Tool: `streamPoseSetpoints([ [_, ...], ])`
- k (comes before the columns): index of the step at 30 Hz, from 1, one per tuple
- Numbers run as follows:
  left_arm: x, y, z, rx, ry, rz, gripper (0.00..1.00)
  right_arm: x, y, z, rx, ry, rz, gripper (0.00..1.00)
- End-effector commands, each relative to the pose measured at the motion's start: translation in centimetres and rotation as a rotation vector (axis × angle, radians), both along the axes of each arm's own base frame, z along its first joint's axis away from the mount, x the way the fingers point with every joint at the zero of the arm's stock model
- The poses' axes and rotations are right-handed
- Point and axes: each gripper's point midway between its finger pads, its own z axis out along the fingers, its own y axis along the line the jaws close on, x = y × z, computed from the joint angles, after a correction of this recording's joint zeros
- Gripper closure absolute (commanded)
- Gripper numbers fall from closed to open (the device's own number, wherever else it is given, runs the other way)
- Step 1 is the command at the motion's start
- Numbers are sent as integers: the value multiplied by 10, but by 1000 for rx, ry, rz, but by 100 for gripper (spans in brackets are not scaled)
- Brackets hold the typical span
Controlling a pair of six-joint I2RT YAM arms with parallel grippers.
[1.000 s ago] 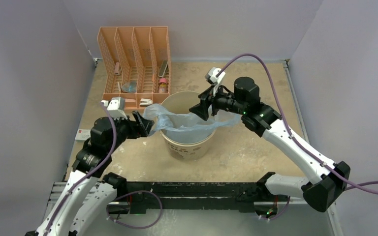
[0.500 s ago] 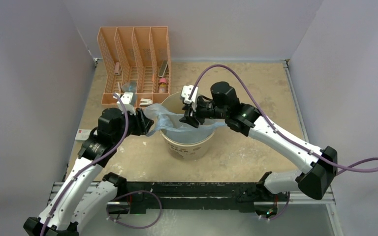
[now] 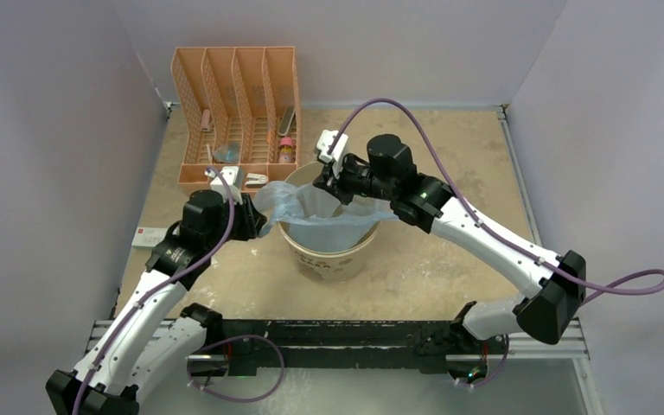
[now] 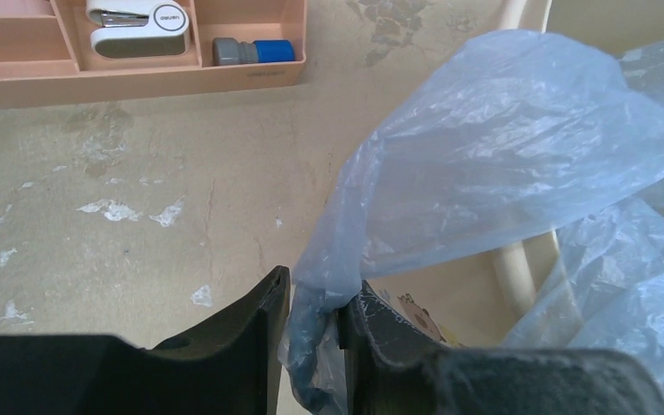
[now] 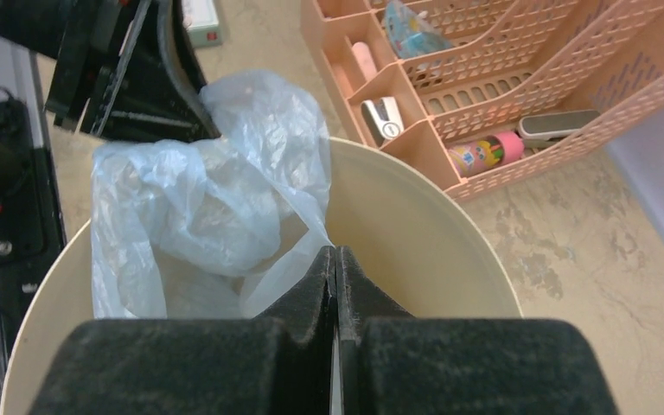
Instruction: Put the trash bags into the trash bin
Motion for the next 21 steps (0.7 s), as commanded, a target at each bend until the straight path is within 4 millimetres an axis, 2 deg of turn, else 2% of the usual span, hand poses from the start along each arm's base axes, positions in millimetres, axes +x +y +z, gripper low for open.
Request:
streamPoseSetpoints([
  [1,8,1,13,-16,-44,22,74,25,5,44,154,-34,-140,100],
  [4,8,3,20,2,-59,17,75,42,7,42,182,-4,-223,100],
  [7,6,4,31,13,-80,1,61,45,10,37,185,19,-234,100],
  [9,5,5,37,17,-97,-2,68,51,8,39,210,28,-274,100],
  [11,3,4,40,15,-110,-12,78,55,5,39,222,39,-298,100],
  [14,-2,0,55,-3,-136,-48,98,64,-3,40,236,56,-363,100],
  [17,-7,-4,76,-14,-186,-92,100,65,-4,40,260,61,-356,100],
  [21,-7,-1,75,30,-125,-89,100,71,-3,36,289,88,-396,100],
])
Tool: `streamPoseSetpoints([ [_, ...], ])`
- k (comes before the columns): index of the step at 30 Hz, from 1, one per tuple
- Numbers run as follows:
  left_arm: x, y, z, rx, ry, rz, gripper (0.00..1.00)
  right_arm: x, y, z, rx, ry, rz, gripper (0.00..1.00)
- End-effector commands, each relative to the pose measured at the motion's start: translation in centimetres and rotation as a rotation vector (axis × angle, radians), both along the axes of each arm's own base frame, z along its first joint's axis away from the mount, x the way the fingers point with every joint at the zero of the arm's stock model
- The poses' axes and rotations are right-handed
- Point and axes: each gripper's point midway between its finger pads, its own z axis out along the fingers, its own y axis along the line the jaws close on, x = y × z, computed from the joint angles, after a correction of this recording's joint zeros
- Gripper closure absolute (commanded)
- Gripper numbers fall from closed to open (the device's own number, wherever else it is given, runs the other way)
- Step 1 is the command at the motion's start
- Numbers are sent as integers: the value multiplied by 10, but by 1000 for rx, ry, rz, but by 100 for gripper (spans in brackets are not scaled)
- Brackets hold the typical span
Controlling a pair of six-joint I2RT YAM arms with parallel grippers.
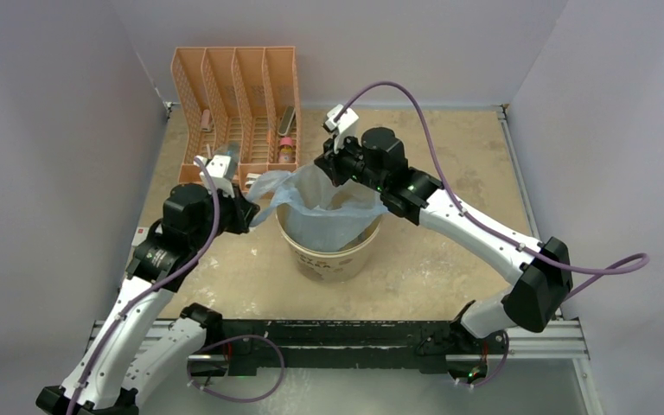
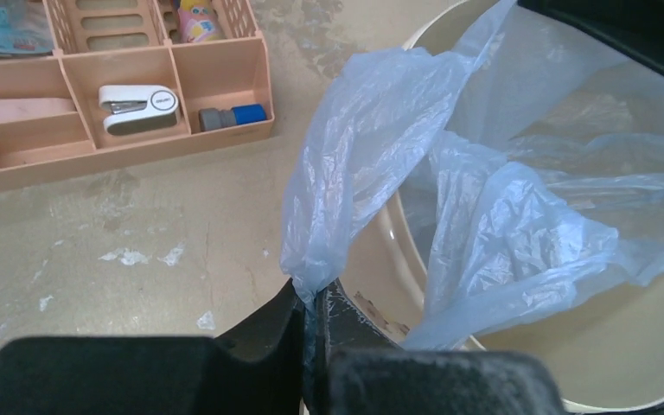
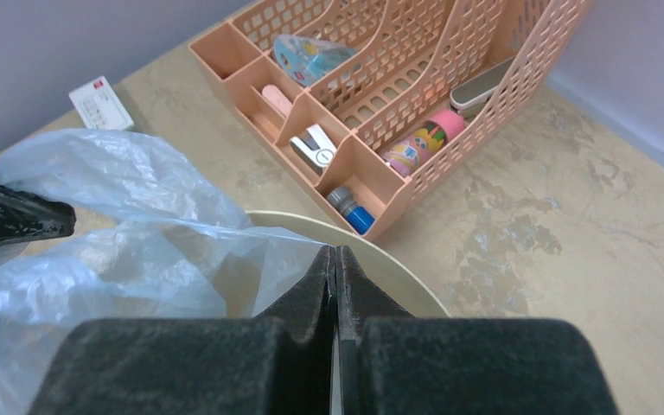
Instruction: Put the trash bags into the trash bin
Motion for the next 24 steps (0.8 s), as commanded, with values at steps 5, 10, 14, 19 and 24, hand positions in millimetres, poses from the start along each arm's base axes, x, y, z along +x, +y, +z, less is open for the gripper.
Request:
streamPoseSetpoints([
  [5,2,12,29,-31,-7,95,48,5,4,37,155,-26,-32,100],
  [10,-12,16,67,-167,-111,134,27,-2,5,25,139,23,-5,100],
  [14,-23,28,80,-212,-115,202,22,-7,5,23,140,35,4,100],
  [19,-46,12,92,-351,-82,123,20,-11,4,29,159,38,16,100],
  [24,-64,-9,88,-544,69,88,19,-8,0,34,171,23,-11,100],
])
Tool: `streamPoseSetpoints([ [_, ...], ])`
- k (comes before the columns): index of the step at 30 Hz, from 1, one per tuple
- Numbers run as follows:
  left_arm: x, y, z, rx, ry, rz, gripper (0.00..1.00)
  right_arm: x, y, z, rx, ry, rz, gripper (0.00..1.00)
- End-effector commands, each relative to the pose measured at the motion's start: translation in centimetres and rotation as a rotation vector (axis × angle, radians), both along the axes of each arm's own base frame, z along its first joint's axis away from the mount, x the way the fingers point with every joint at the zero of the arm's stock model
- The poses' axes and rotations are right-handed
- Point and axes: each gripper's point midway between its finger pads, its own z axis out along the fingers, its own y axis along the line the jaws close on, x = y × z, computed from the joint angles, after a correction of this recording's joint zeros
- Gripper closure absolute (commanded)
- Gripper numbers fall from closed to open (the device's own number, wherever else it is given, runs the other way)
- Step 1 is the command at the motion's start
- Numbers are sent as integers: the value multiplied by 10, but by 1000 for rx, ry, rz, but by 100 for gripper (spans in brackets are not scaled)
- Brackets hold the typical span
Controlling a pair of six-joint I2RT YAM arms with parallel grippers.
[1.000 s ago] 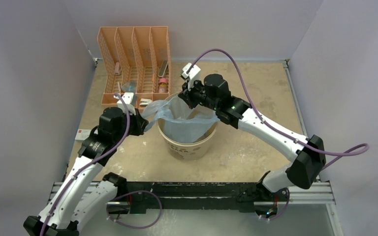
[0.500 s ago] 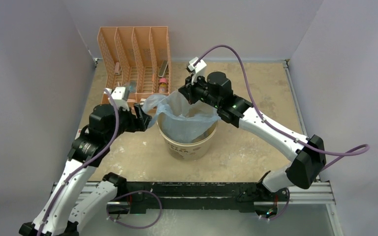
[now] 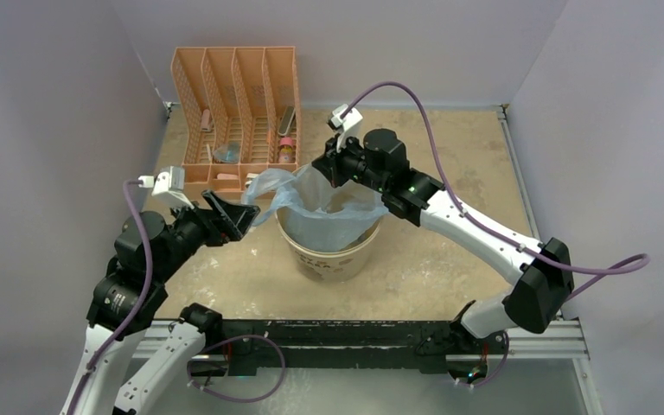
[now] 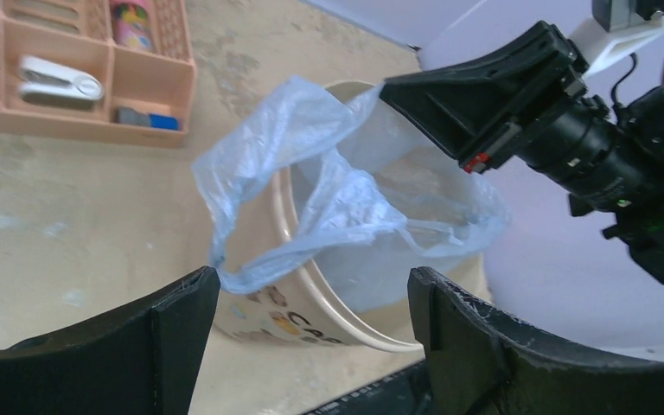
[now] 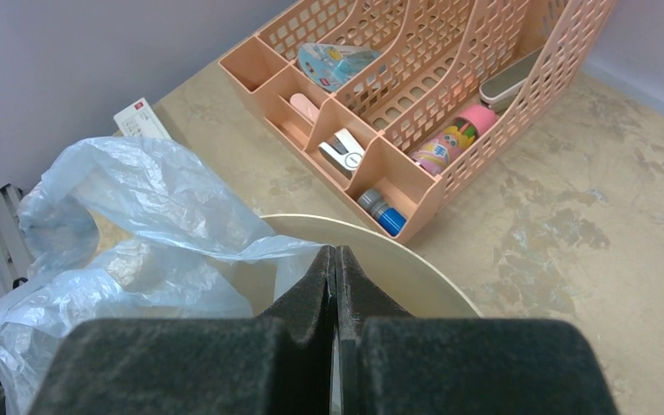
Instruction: Put the trash bags into the trash bin
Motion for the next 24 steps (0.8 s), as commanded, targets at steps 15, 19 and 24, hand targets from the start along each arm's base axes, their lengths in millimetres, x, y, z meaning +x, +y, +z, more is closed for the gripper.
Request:
streamPoseSetpoints([
  [15,-15,-42,-38,-640,326,-29,21,-13,0,33,103,-37,35,100],
  [19,-3,-39,-25,-684,221,-21,18,-16,0,31,109,-25,48,100],
  [24,4,-41,-13,-743,151,-45,16,-18,0,29,106,-15,52,100],
])
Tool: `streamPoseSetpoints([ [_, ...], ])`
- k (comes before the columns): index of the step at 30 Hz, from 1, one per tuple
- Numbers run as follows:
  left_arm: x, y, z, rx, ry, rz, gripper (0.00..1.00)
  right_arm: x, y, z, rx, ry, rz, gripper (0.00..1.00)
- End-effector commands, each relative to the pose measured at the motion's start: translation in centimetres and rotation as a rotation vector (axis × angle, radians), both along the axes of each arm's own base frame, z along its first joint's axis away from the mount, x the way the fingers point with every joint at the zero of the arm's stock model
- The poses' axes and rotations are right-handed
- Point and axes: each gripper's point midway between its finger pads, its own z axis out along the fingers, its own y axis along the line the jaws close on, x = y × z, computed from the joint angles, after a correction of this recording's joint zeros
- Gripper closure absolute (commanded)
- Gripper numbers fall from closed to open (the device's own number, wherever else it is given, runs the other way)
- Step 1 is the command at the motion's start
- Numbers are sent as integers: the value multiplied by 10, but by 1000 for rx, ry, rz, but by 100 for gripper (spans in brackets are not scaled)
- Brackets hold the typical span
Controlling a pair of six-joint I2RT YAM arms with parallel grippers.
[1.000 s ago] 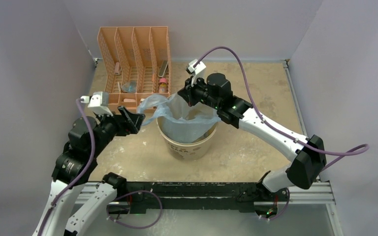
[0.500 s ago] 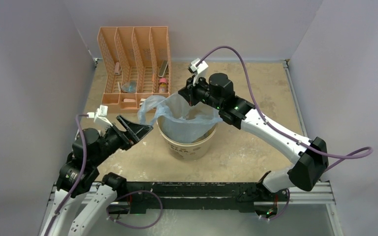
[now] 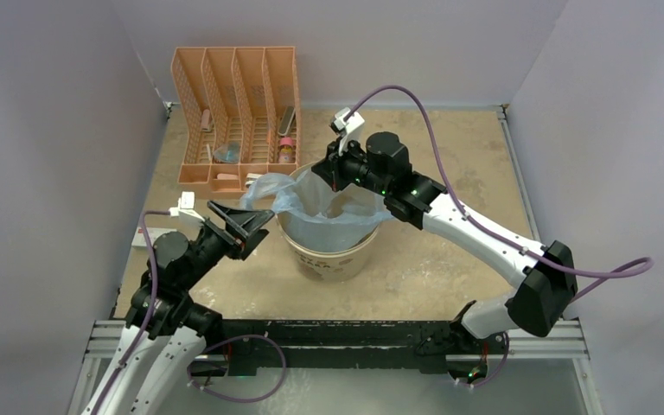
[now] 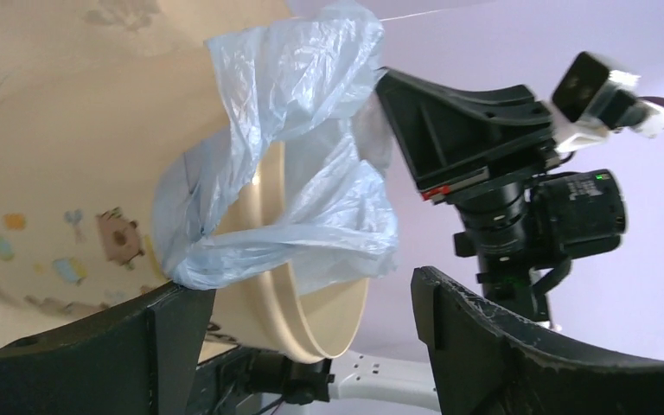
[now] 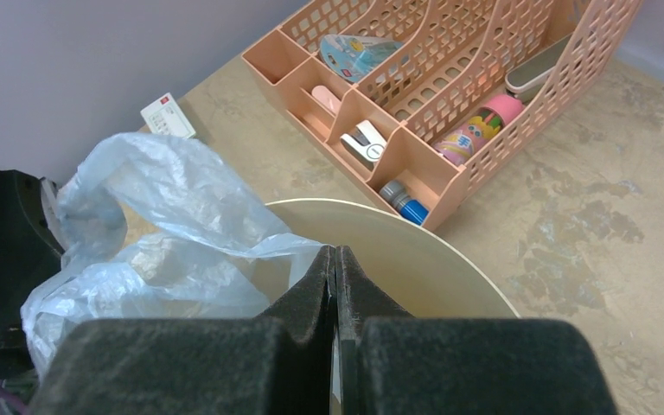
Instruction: Put the trash bags into the trash bin
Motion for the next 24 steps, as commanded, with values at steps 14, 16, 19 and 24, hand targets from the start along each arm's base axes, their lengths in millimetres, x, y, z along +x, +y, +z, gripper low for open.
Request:
streamPoseSetpoints([
  [14,32,8,13,-52,-85,119,49,-24,3,29,88,-51,106,100],
  [16,33,9,12,-19,-94,121,59,-23,0,31,87,-58,90,100],
  [19,33,10,4,52,-86,112,79,-22,-2,29,82,-52,78,100],
  [24,24,16,-32,209,18,90,99,-4,-6,29,92,-35,-25,100],
])
